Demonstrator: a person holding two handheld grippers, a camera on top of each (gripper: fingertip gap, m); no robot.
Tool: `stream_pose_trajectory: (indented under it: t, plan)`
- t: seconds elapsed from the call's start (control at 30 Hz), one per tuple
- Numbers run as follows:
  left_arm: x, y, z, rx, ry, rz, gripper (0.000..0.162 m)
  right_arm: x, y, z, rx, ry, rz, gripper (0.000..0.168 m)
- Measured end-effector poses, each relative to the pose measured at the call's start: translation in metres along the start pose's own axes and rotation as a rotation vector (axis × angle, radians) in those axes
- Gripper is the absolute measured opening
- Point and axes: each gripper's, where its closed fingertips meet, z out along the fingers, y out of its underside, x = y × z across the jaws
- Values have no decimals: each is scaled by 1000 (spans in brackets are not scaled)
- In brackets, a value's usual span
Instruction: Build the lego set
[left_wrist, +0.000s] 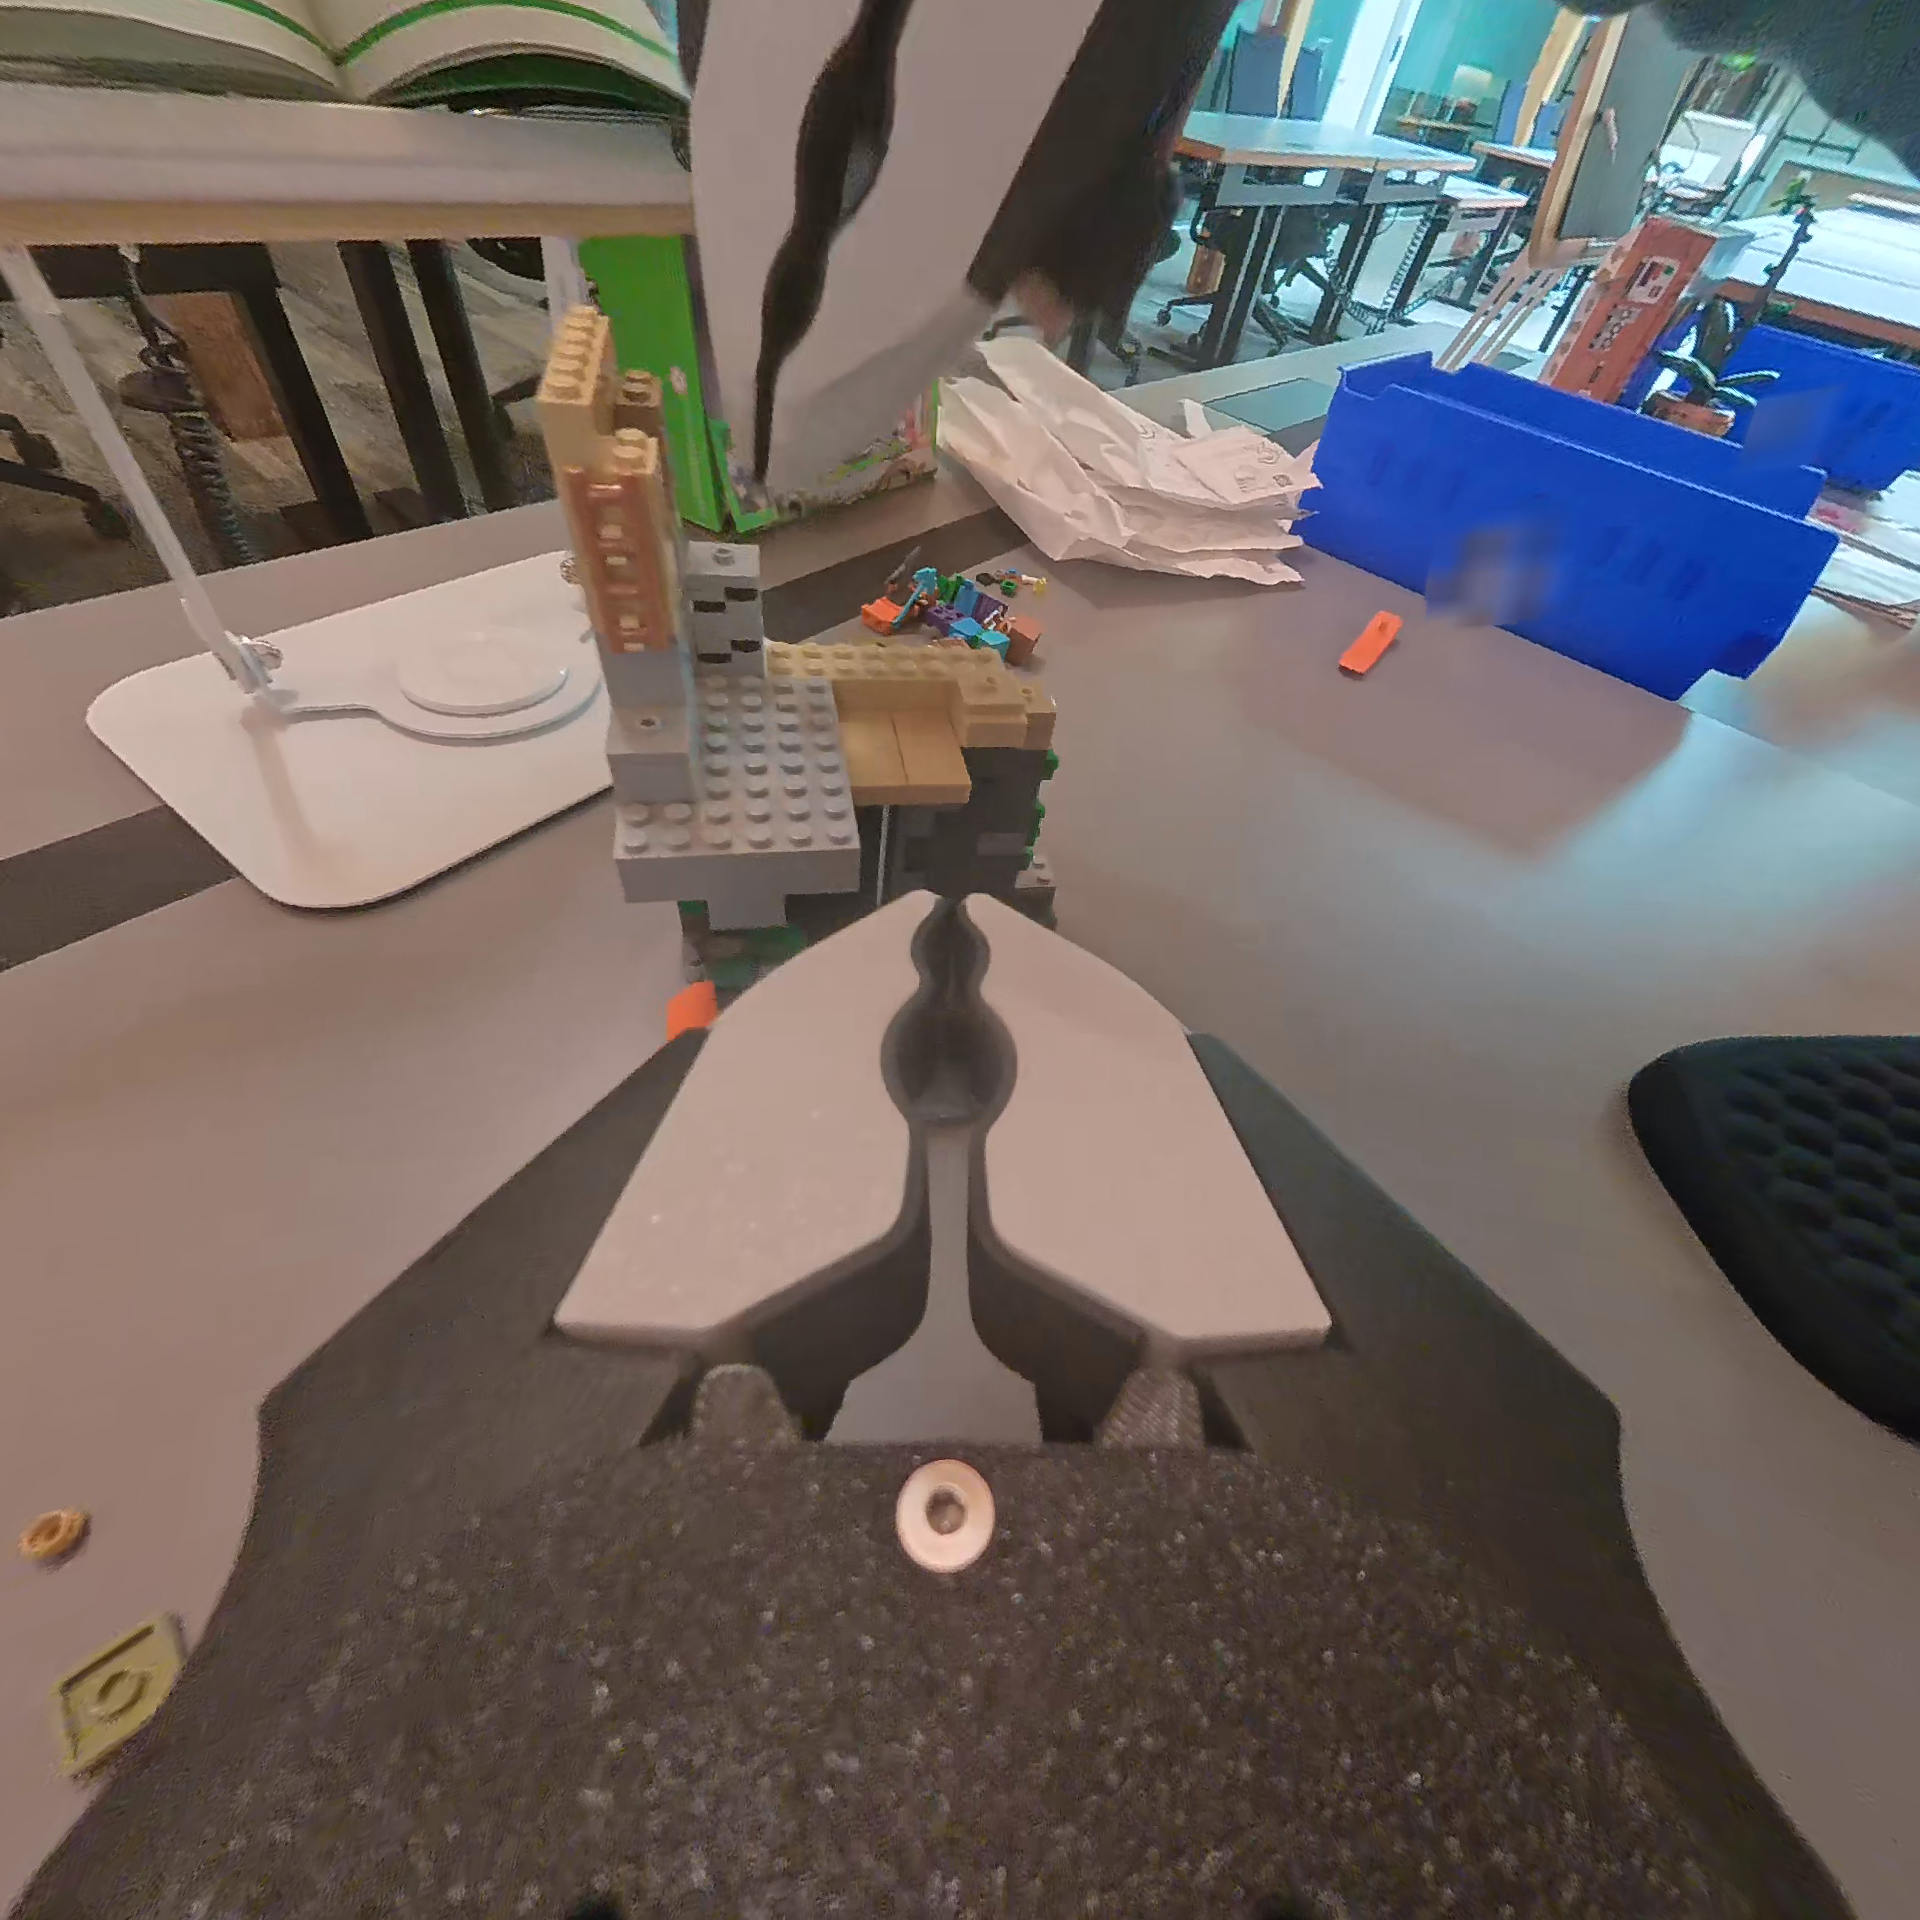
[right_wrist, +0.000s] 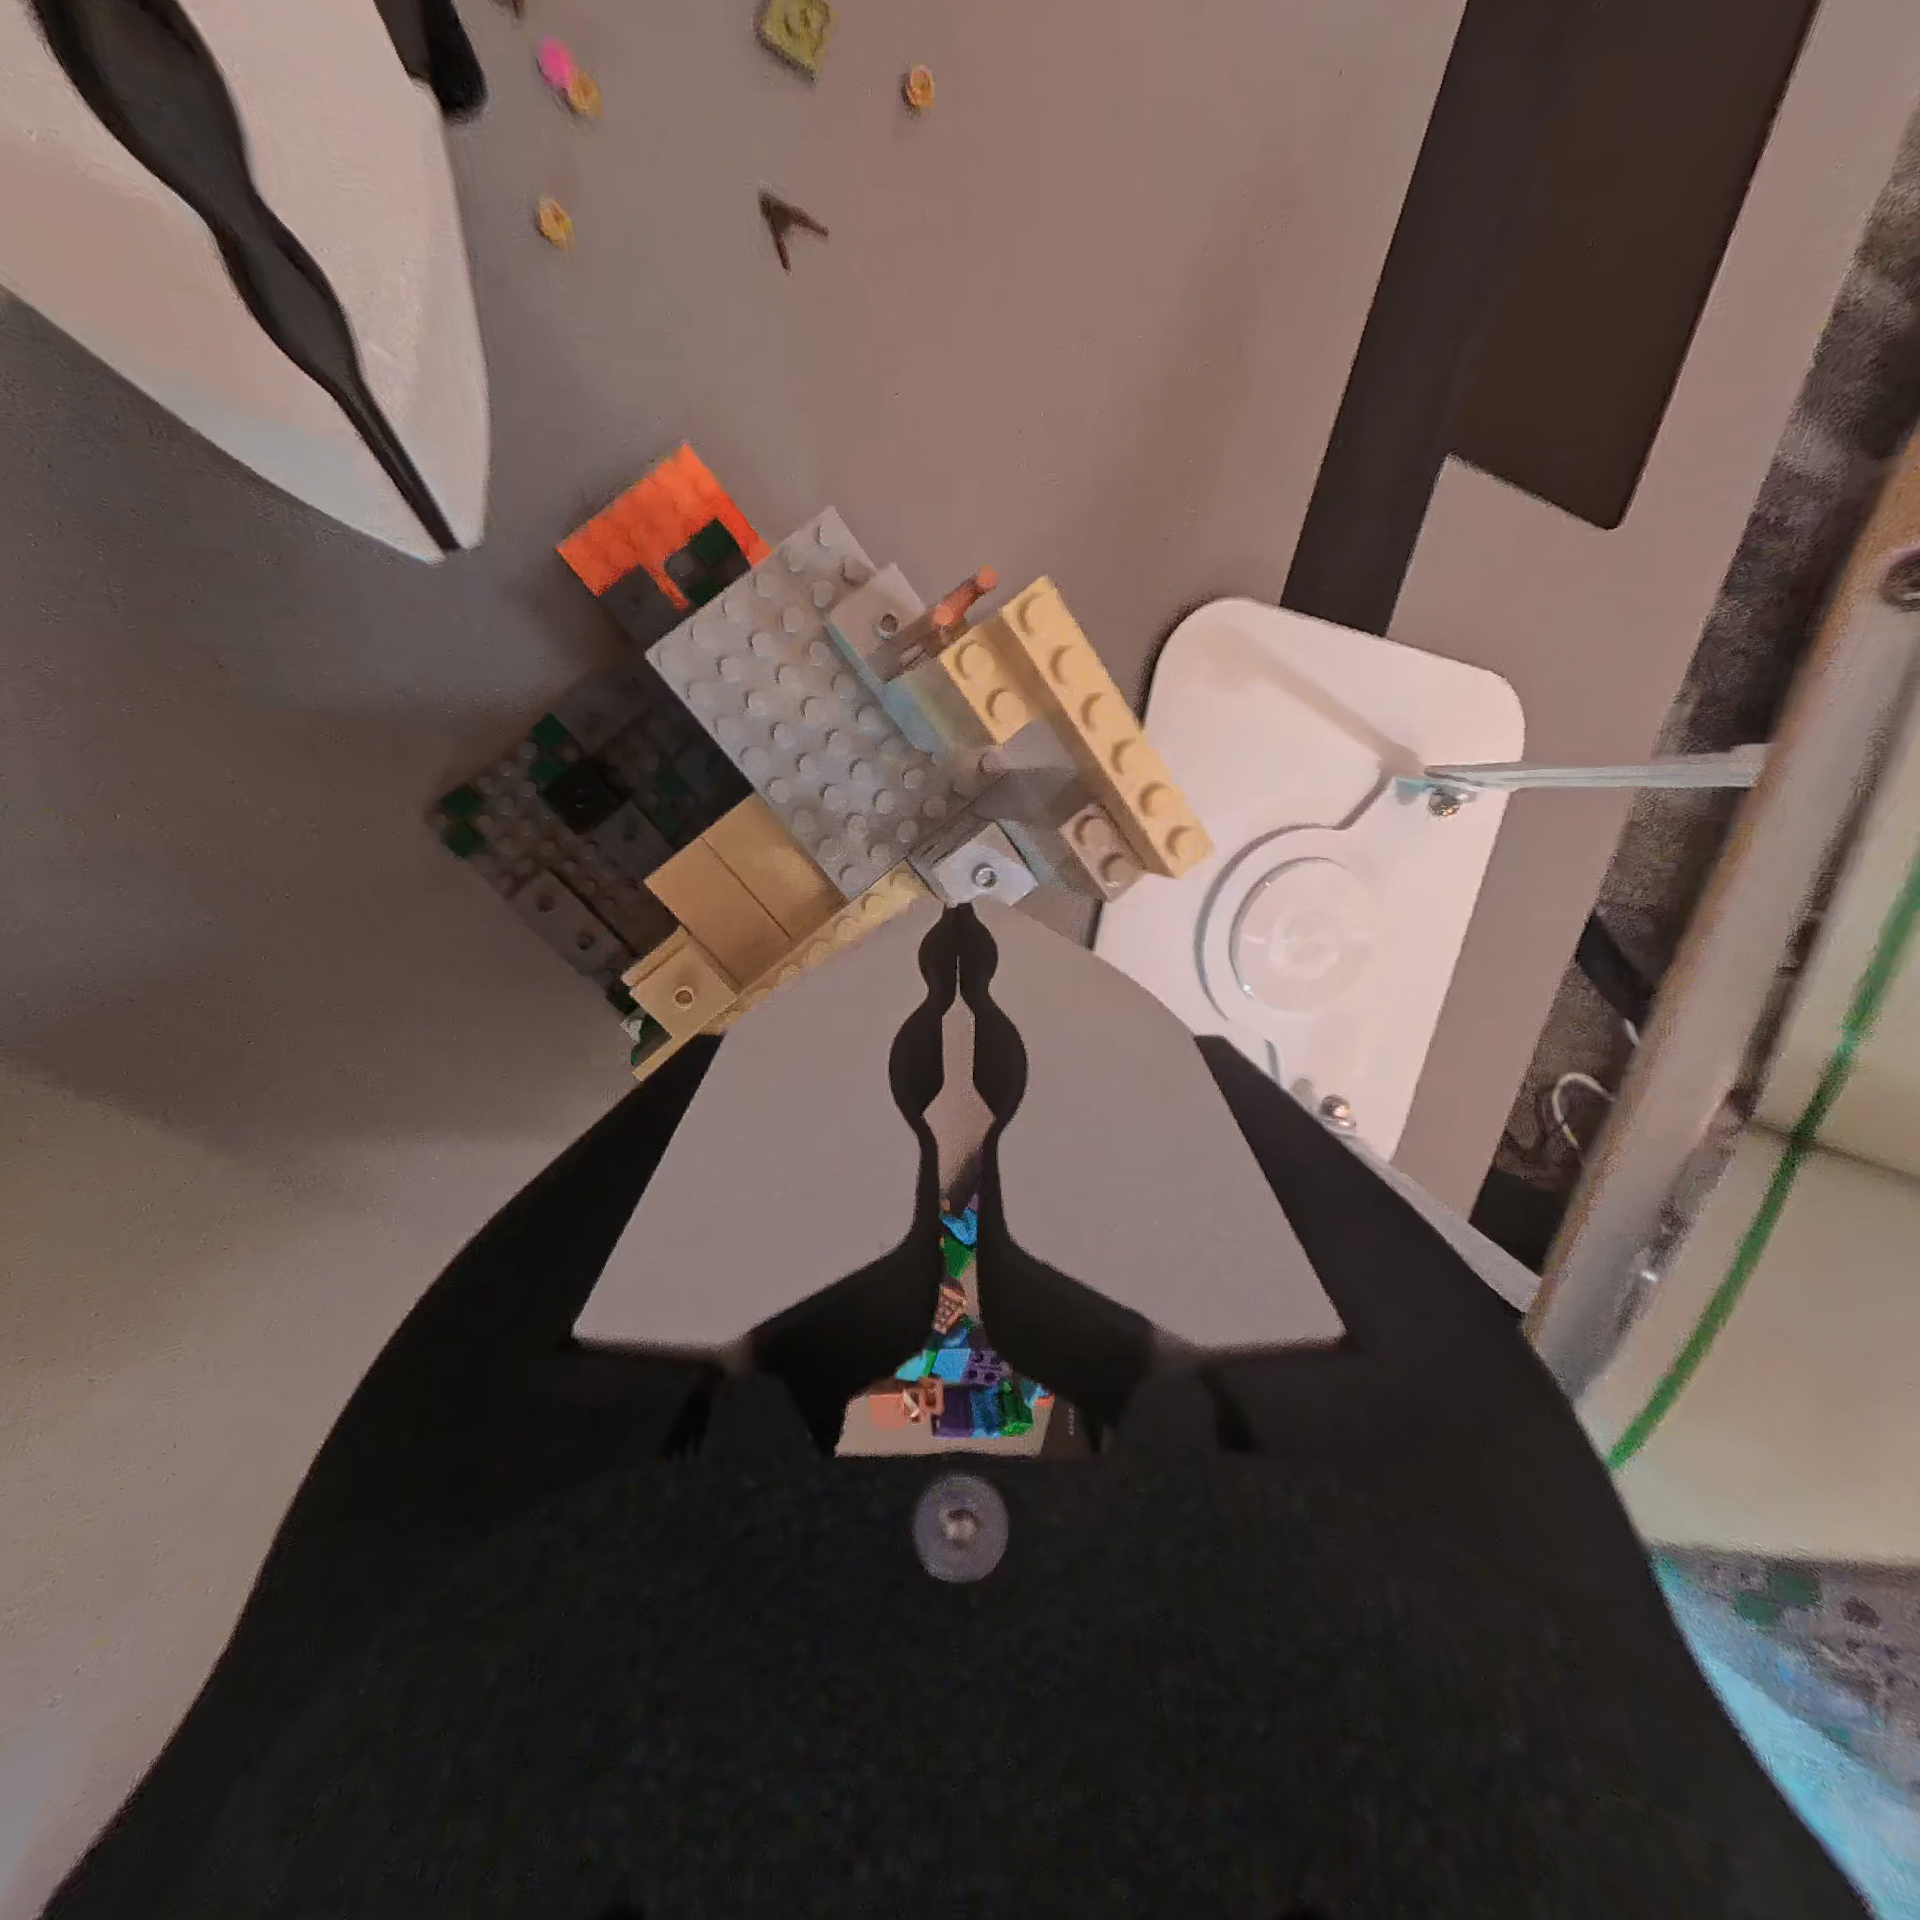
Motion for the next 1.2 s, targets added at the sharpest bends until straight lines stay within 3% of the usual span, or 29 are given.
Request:
stream_pose_trajectory:
  t: [0.13, 0.17, 0.23, 0.37, 0.6, 1.2]
  plan:
    - [-2, 1, 2, -4, 1, -4, 0, 23, -9, -19, 3, 87, -80, 0]
    - [-2, 2, 2, -8, 3, -2, 0, 28, -10, -19, -21, 88, -102, 32]
    - [0, 4, 2, -12, 3, 7, 0, 29, -11, -16, -73, 43, -147, 46]
    - [1, 4, 1, -8, 7, 13, 0, 29, -13, -7, -132, -16, -287, 40]
    - [1, 4, 0, -8, 18, 11, 0, 27, -9, 7, -196, -92, -366, 22]
    - [5, 8, 3, -20, 40, 2, 0, 25, -7, 9, -224, -154, -401, 19]
